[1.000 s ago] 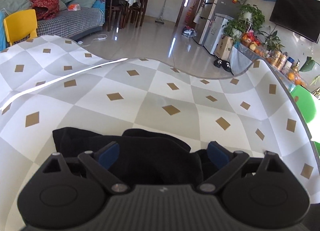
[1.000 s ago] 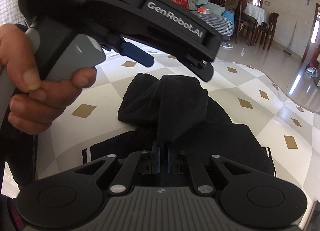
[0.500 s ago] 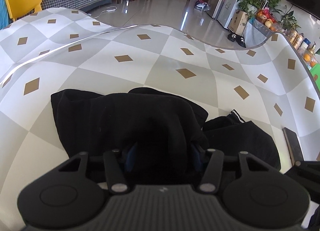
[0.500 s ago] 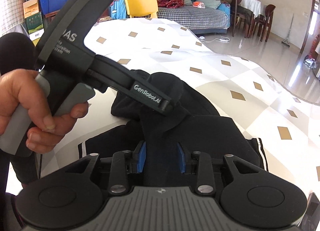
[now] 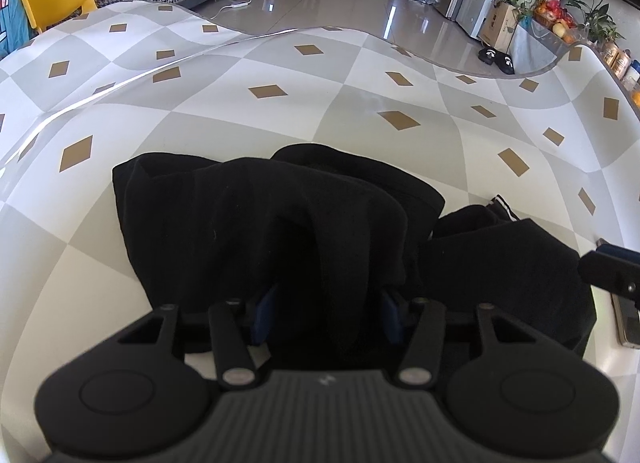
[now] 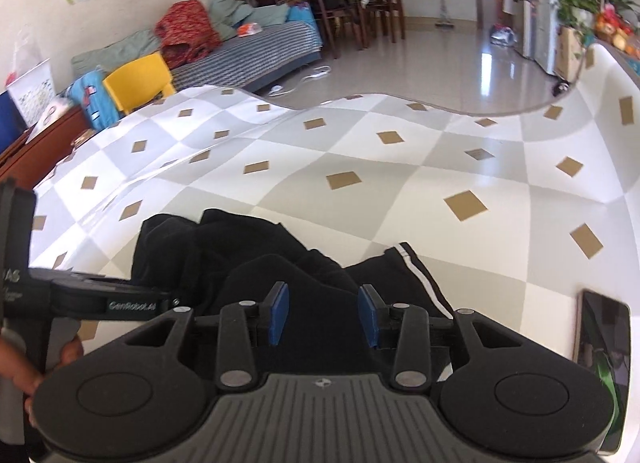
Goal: Fold clothes
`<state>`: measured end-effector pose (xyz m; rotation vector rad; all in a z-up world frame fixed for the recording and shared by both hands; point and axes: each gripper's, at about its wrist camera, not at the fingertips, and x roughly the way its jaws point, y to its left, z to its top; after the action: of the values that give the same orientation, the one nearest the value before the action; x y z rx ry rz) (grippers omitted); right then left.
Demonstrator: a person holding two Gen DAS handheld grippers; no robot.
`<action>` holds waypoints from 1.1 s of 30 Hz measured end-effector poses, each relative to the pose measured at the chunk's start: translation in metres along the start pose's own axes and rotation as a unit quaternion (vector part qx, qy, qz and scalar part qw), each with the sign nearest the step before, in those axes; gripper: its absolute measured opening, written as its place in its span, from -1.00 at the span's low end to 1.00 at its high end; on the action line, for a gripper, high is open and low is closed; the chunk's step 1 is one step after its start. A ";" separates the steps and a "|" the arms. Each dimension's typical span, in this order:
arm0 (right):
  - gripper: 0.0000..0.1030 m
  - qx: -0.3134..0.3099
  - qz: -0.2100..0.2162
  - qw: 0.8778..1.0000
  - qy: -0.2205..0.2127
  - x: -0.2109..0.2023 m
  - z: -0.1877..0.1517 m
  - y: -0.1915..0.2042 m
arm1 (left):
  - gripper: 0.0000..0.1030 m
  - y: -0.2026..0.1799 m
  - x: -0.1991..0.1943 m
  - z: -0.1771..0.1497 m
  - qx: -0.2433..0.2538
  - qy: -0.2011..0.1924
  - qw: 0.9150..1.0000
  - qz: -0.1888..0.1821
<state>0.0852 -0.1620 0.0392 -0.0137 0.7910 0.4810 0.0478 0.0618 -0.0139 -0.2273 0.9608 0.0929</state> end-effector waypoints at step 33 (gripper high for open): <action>-0.44 0.046 0.005 0.996 0.077 0.089 -0.014 -0.008 | 0.01 -0.010 0.011 -0.020 0.035 0.004 0.999 0.024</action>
<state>0.1323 -0.1358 -0.0331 0.0389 0.9639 0.4567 0.0399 0.0471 -0.0323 -0.1409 0.9757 0.1016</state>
